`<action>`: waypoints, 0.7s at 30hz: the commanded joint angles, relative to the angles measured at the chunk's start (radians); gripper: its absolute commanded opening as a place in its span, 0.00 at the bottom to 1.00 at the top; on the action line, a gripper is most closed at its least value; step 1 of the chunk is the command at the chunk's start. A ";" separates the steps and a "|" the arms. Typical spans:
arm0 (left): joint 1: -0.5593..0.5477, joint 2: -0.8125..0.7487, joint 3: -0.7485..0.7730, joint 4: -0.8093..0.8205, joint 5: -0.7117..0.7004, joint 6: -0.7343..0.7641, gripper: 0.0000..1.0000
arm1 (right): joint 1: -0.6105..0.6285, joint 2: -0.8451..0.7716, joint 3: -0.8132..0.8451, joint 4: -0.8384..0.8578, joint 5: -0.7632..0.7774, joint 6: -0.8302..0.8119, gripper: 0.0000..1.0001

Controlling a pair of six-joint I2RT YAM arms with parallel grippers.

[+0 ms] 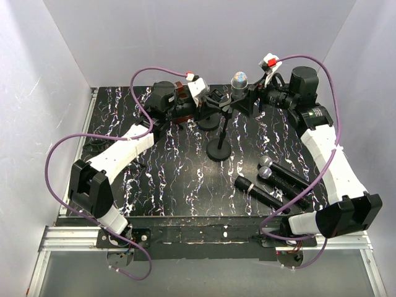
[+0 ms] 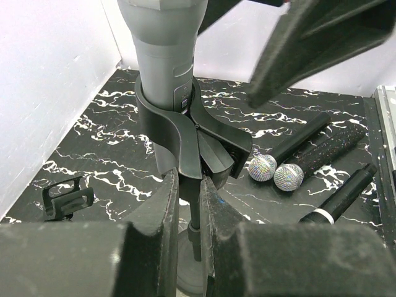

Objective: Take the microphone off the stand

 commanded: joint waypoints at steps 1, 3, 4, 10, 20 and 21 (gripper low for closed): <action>0.009 -0.048 0.022 -0.069 0.057 -0.007 0.00 | -0.003 0.022 0.059 0.150 -0.003 -0.146 0.91; 0.016 -0.044 0.032 -0.076 0.074 -0.016 0.00 | -0.003 0.055 0.082 0.201 -0.019 -0.163 0.91; 0.019 -0.037 0.044 -0.093 0.081 -0.014 0.00 | -0.001 0.074 0.096 0.222 -0.029 -0.166 0.91; 0.052 0.016 0.137 -0.222 0.150 0.010 0.00 | 0.000 0.134 0.111 0.324 -0.160 -0.217 0.78; 0.045 0.104 0.381 -0.521 -0.009 0.182 0.57 | 0.029 0.162 0.090 0.528 -0.120 0.033 0.01; 0.045 0.095 0.390 -0.537 -0.017 0.208 0.66 | 0.039 0.152 0.084 0.532 -0.058 0.042 0.01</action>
